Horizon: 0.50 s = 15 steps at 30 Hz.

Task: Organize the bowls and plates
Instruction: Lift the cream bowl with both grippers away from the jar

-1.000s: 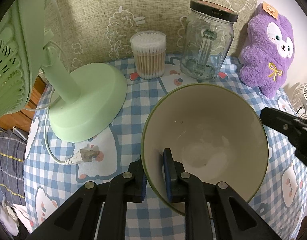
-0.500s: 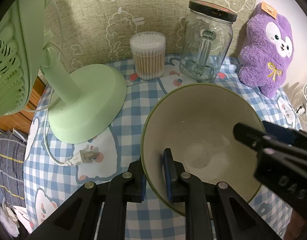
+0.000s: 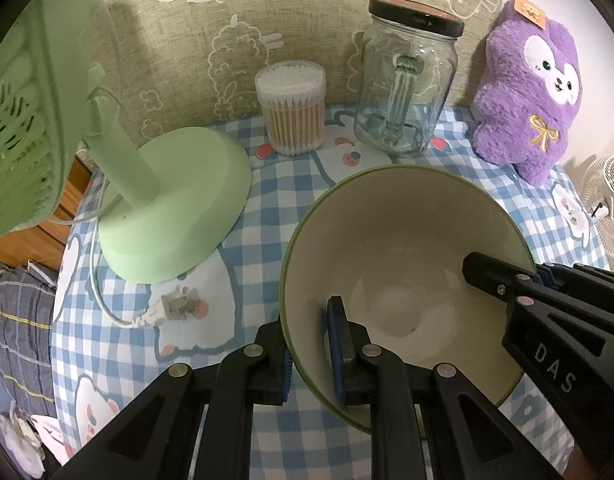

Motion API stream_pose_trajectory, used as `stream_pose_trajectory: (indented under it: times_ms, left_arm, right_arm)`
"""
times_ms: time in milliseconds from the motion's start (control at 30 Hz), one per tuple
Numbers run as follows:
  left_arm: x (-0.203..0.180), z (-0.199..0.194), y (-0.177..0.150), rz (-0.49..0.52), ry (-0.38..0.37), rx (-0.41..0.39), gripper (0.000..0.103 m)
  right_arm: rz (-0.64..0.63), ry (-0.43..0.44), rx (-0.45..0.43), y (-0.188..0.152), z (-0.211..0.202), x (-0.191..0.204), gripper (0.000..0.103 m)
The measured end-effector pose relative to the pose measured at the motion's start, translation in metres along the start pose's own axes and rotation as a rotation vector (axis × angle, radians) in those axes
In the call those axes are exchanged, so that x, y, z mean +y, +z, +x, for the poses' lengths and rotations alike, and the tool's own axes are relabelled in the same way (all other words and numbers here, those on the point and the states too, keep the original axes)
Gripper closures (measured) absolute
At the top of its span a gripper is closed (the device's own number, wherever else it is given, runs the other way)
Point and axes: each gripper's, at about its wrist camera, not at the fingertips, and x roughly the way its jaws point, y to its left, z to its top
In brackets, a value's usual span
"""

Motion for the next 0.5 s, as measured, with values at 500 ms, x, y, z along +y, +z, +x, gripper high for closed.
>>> stream_pose_trajectory:
  times_ms: [500]
  left_arm:
    - [-0.006,-0.056,-0.039,-0.027,0.012,-0.023,0.09]
  right_arm:
    - [-0.086,-0.012,-0.02,-0.044,-0.054,0.013,0.091]
